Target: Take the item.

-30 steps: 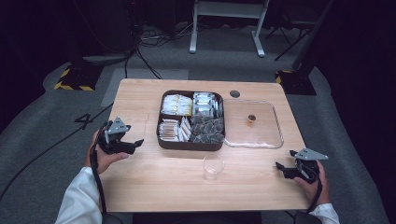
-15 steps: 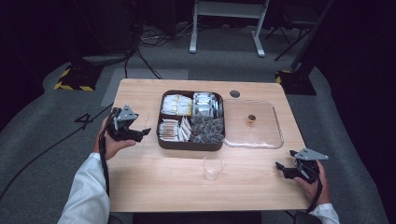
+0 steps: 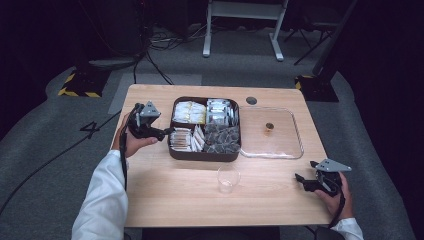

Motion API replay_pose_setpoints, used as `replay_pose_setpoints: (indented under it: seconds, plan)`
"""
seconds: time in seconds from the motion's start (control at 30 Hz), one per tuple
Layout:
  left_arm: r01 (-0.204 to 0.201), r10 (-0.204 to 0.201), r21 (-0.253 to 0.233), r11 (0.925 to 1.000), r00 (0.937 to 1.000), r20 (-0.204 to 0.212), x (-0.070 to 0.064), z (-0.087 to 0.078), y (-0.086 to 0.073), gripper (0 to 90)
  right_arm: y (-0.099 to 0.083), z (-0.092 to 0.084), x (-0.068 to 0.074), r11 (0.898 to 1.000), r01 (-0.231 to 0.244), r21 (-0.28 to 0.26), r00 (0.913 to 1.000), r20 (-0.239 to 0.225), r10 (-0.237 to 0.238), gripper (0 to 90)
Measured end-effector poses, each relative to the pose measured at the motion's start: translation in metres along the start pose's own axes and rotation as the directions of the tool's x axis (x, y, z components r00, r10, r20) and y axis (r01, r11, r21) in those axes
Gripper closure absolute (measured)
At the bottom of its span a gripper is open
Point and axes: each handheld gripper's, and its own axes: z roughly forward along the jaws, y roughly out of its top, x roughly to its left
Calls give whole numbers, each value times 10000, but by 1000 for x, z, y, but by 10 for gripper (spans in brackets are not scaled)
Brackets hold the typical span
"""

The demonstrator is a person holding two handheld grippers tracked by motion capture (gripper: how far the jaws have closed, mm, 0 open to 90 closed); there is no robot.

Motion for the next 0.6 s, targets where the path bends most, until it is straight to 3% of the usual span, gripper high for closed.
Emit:
replay_pose_setpoints:
  seconds: [0.2,0.47,0.6]
  plan:
    - [-16,16,2,10000,9990,442,0,13,9,252,0,0,0,10000,-4,0,10000,-1,4,174]
    - [-31,21,207,9998,9987,508,2,30,20,289,0,0,0,10000,9,-8,10000,9,-9,174]
    - [-102,97,189,9998,9996,250,4,37,24,317,0,0,0,10000,9,-12,10000,13,-9,174]
